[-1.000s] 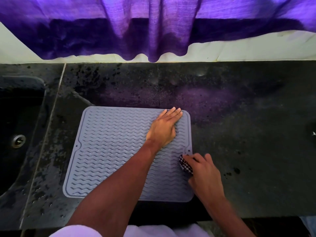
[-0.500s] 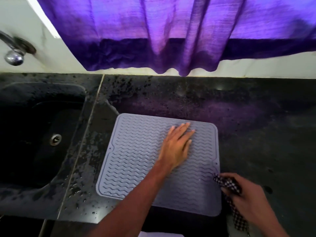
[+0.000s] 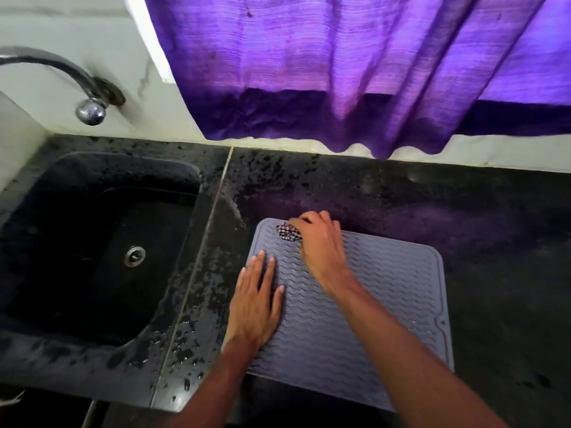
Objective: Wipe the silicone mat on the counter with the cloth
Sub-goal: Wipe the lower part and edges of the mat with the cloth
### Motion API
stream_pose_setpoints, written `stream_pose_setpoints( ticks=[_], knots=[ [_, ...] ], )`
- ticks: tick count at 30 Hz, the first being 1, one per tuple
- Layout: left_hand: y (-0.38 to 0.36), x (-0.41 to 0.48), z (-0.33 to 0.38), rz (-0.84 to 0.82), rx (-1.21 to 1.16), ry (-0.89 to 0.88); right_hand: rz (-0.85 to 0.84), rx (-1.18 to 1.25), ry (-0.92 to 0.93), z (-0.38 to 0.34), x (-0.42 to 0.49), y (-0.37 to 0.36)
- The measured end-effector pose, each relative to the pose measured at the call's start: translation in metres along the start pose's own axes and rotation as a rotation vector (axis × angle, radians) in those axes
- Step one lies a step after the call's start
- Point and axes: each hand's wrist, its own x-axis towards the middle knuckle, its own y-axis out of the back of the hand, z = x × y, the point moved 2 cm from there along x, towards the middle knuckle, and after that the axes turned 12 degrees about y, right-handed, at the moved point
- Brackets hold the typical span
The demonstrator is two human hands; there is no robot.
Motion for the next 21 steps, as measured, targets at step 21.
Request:
stream_pose_setpoints(
  ticks=[21],
  knots=[
    [0.005, 0.001, 0.008, -0.058, 0.088, 0.085, 0.03, -0.17, -0.196, 0.072, -0.056, -0.009]
  ],
)
